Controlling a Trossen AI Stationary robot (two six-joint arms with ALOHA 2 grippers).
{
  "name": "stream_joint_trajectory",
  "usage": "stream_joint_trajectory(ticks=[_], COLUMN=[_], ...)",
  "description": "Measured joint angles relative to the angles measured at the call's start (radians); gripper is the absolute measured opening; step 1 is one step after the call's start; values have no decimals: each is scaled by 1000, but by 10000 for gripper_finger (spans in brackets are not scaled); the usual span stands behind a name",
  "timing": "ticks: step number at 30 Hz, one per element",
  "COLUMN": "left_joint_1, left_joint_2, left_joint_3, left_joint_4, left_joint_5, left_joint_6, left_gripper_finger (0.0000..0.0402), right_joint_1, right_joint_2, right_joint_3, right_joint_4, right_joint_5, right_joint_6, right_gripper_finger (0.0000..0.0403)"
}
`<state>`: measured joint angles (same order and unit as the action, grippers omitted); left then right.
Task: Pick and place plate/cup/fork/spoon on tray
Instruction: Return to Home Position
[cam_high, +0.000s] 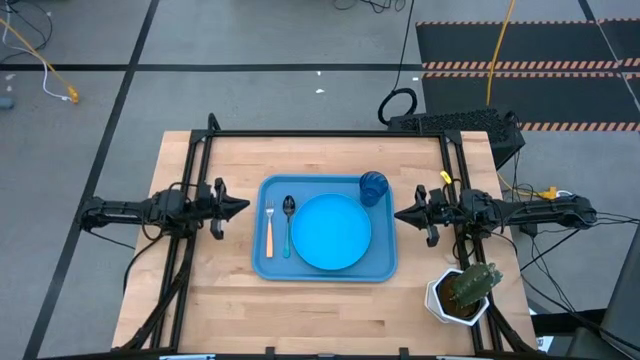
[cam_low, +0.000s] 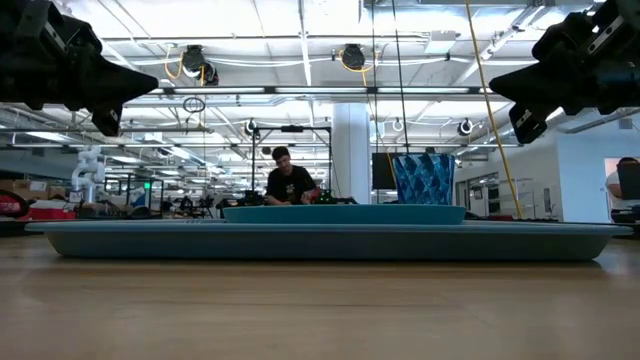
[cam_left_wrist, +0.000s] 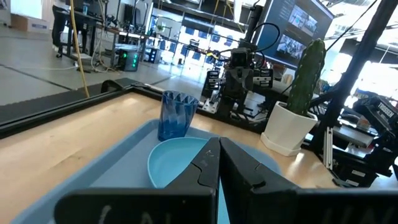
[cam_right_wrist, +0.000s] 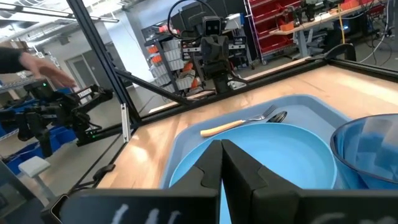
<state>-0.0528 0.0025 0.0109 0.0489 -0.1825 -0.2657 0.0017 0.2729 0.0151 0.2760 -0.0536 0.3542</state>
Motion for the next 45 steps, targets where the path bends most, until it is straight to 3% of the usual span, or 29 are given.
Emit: stream_joint_trajectory(ticks=[35,45], left_joint_1=[0,0], left_joint_2=[0,0], left_joint_3=[0,0], left_joint_4=[5,5], left_joint_5=[-2,-3], left_joint_6=[0,2], left_gripper_finger=[8,8], right_joint_1=[0,0], right_joint_2=[0,0], right_joint_3=[0,0], right_joint_4=[-5,-5], right_joint_5=[0,0], right_joint_6=[-1,-219], right_gripper_finger=[0,0])
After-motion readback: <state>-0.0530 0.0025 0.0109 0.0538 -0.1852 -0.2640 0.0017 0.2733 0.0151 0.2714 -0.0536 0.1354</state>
